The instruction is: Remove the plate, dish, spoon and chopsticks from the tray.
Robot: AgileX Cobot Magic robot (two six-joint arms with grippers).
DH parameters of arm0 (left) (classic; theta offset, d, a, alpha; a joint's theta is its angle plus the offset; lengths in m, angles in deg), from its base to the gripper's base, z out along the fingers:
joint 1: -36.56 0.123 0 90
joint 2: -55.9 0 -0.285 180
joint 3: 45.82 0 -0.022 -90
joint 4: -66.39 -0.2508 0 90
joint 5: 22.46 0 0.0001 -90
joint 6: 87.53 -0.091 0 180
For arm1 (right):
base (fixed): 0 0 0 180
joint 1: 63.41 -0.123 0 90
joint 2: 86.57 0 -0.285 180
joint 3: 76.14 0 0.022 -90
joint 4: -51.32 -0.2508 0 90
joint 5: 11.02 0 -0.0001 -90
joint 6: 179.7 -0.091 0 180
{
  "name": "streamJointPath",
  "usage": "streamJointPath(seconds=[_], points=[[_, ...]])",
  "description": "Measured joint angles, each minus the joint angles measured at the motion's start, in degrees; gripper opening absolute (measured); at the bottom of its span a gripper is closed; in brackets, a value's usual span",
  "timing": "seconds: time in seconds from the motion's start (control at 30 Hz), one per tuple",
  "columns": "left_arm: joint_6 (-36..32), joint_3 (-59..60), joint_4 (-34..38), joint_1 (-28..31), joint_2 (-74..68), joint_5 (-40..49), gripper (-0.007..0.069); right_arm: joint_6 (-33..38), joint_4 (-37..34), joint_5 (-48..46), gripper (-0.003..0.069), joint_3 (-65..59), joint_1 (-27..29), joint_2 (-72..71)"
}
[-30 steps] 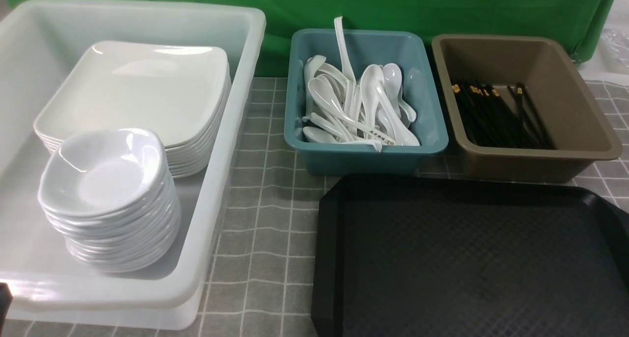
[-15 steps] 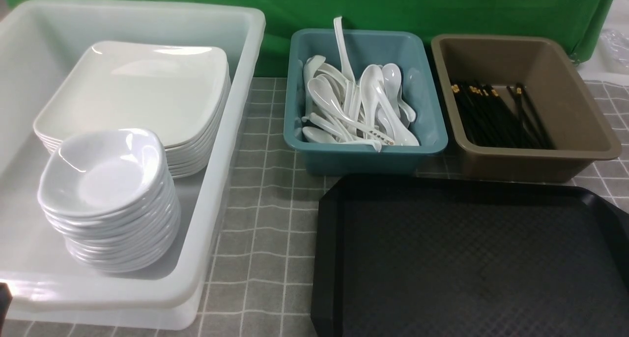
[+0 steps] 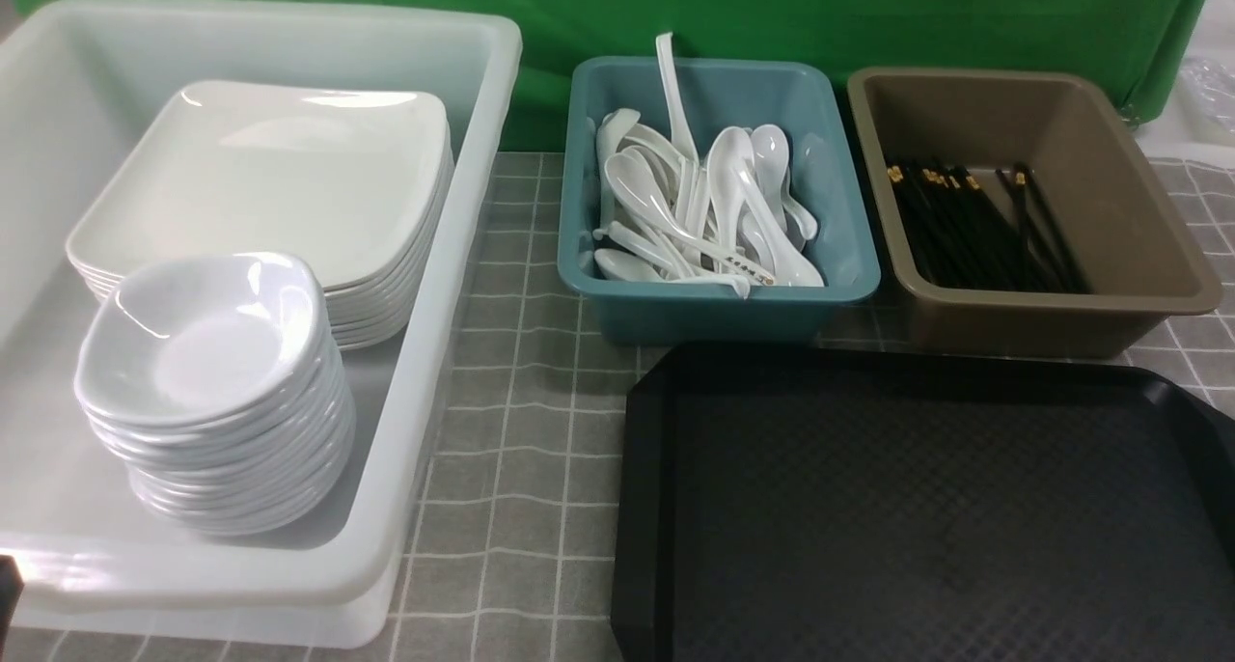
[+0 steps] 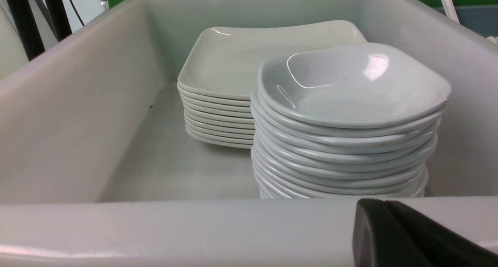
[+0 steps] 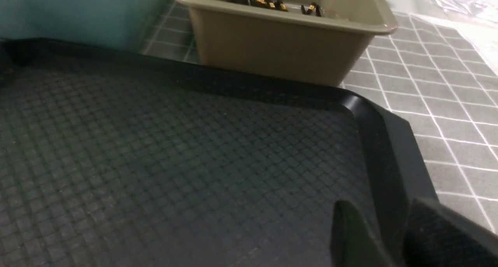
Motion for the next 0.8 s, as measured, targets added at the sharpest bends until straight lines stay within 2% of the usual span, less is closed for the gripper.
streamJointPath(seconds=[0.8], points=[[-0.07, 0.00, 0.00, 0.00, 0.00, 0.00, 0.0006, -0.66, -0.37, -0.42, 0.0242, 0.00, 1.16, 0.00]])
